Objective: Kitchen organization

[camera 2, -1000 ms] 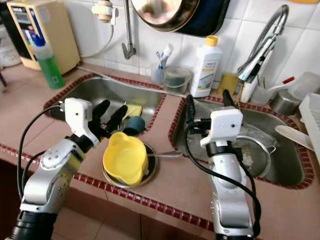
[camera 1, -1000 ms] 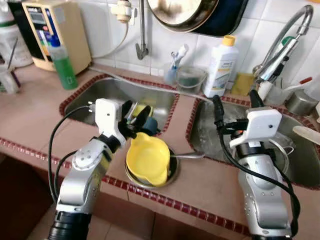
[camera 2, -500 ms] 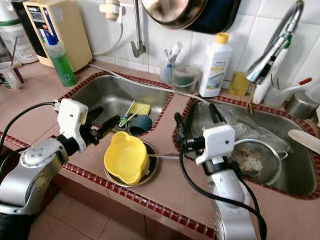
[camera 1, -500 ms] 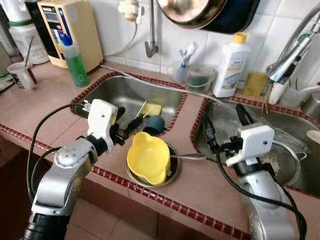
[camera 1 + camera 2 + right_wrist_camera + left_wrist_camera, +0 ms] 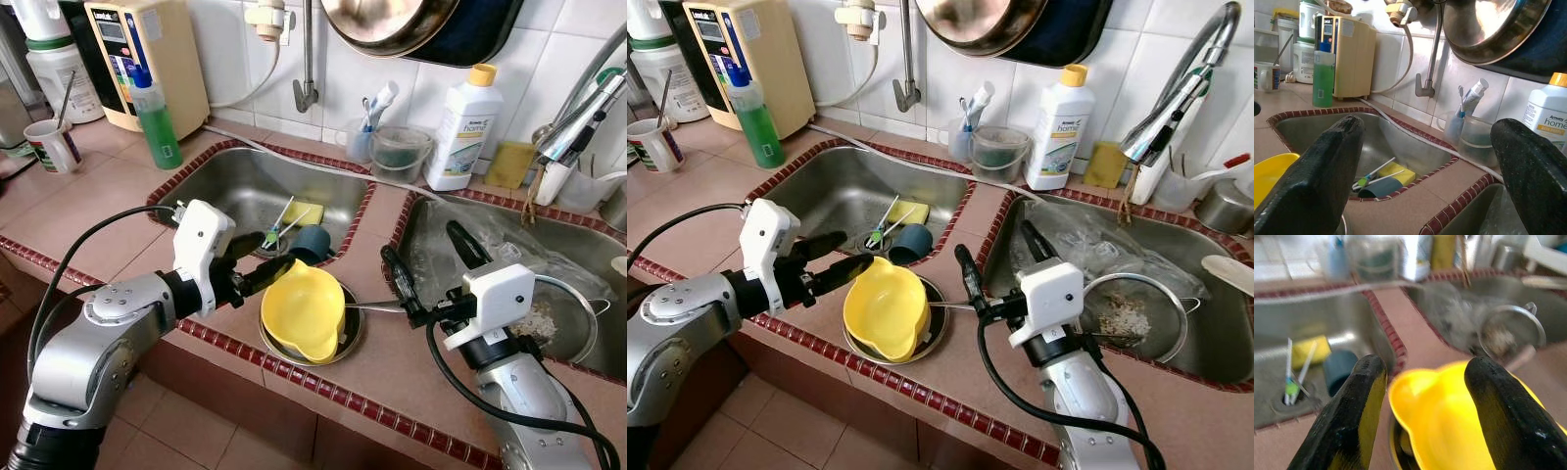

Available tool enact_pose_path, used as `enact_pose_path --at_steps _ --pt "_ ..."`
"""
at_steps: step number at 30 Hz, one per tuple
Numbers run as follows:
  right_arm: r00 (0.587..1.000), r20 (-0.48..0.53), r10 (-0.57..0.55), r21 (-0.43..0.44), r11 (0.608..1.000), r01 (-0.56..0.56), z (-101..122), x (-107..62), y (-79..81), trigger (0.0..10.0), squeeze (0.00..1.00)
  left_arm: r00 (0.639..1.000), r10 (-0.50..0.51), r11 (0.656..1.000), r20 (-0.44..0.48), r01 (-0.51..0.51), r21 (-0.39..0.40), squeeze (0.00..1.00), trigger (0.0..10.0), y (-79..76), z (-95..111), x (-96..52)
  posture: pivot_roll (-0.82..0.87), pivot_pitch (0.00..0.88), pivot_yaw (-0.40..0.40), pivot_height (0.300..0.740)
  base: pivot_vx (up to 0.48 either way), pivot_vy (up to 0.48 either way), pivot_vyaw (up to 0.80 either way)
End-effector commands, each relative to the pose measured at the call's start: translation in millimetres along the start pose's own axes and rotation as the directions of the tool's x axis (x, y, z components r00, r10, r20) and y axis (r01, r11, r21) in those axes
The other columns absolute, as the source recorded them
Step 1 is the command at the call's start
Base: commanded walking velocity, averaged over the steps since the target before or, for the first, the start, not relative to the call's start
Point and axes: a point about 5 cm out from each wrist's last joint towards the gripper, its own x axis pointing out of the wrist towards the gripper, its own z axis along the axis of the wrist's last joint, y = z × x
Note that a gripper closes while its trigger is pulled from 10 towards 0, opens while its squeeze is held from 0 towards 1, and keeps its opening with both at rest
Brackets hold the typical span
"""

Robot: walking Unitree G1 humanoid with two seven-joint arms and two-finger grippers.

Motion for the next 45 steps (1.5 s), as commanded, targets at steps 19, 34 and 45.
enact_pose_path --at_steps 19,34,45 --pt "0.999 0.036 0.039 0.006 0.999 -0.039 14 -2.3 4.0 10.0 0.00 0.962 0.074 0.993 -0.261 -0.097 -0.074 0.00 10.0 3.5 -32 13.5 -0.19 0.021 0.016 0.740 0.000 0.000 0.00" --pt "0.985 -0.077 0.154 0.135 0.981 -0.143 9 -27.7 13.8 10.0 0.00 0.954 0.072 0.990 -0.291 -0.105 -0.099 0.00 10.0 4.0 -33 24.5 -0.22 0.043 0.025 0.740 0.000 0.000 0.00" --pt "0.947 -0.153 0.283 0.207 0.946 -0.249 13 -49.2 14.3 10.0 0.00 0.955 0.054 0.993 -0.291 -0.081 -0.085 0.00 0.0 7.4 -29 27.2 -0.23 0.057 0.042 0.740 0.000 0.000 0.00"
